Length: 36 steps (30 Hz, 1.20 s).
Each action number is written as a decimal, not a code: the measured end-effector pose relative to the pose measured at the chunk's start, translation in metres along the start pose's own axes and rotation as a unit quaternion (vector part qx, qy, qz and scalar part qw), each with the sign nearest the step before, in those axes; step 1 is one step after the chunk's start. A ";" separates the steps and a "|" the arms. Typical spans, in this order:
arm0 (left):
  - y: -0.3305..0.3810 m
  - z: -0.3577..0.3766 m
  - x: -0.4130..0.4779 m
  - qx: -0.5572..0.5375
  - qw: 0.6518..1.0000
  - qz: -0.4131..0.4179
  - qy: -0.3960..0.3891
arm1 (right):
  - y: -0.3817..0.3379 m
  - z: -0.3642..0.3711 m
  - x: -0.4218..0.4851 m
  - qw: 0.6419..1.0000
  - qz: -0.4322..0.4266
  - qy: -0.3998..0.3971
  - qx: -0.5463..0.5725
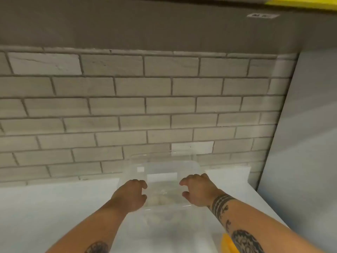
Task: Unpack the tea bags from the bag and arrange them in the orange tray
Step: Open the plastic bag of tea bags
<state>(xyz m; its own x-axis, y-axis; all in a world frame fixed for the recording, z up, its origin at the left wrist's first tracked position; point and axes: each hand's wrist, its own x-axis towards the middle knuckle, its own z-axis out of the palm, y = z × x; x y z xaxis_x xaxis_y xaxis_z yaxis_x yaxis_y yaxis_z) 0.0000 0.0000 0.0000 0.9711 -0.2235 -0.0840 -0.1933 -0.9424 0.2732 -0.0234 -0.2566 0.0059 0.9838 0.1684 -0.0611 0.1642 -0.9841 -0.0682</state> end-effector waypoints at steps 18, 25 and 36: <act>-0.010 0.003 0.042 0.004 0.999 0.004 0.042 | 0.020 0.012 0.040 0.991 0.051 0.071 0.101; 0.011 -0.055 0.027 -0.216 0.944 0.068 0.241 | 0.014 -0.044 0.034 0.894 0.019 0.304 0.329; 0.062 -0.113 -0.059 -0.367 0.834 0.187 0.368 | -0.012 -0.113 -0.063 0.711 -0.008 0.501 0.494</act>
<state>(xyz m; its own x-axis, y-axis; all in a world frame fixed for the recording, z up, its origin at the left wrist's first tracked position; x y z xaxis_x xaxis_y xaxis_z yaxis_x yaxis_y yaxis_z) -0.0532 -0.0173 0.1299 0.7373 -0.0006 0.6755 -0.6267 -0.3738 0.6837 -0.0790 -0.2620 0.1227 0.6208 -0.4332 0.6534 0.5317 -0.3798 -0.7570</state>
